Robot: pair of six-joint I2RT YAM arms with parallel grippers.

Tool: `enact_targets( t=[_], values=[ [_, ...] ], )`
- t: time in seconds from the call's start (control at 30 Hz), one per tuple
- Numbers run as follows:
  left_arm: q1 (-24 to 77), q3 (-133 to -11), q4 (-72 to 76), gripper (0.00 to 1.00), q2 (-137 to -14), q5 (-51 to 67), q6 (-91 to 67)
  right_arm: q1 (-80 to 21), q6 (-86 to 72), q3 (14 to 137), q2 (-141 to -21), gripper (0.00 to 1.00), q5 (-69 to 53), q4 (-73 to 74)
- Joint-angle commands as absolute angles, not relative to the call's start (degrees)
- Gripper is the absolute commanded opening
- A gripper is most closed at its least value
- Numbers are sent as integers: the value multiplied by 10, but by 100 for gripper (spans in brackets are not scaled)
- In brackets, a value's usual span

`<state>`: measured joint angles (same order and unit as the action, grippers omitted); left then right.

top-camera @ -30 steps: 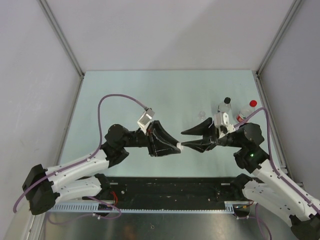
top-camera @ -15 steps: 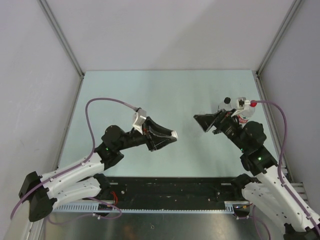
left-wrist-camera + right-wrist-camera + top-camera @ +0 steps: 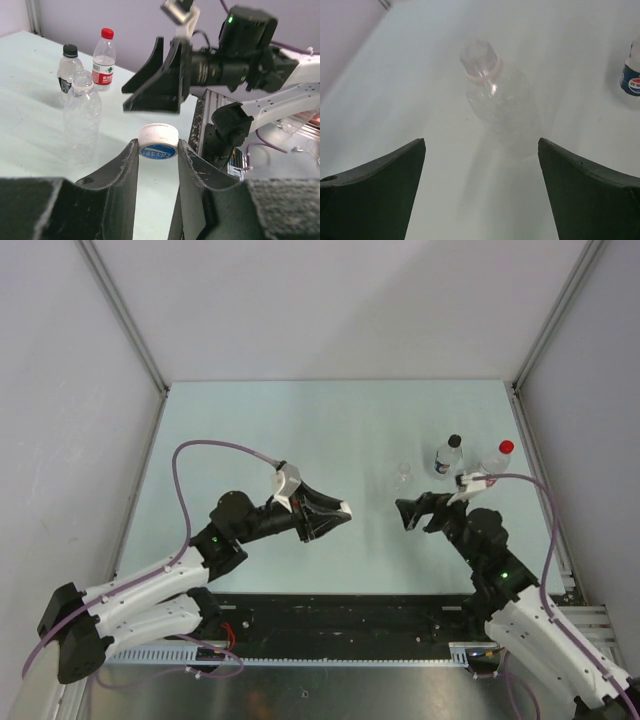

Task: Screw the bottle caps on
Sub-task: Pick up the bottle cap from the center of the board, then pick up the plastic bottle at the center of the board.

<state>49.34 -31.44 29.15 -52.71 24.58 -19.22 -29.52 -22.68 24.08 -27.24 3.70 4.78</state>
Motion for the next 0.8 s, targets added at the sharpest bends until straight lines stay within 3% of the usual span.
enact_targets(
  t=[0.0, 0.23, 0.77],
  values=[
    [490, -311, 293, 20, -521, 223, -165, -329, -71, 160, -306, 99, 99, -124],
    [490, -304, 288, 20, -504, 220, -155, -326, -3, 21, -420, 99, 76, -482],
    [490, -319, 285, 19, -528, 221, -144, -345, 15, 34, -752, 98, 126, -749]
  ],
)
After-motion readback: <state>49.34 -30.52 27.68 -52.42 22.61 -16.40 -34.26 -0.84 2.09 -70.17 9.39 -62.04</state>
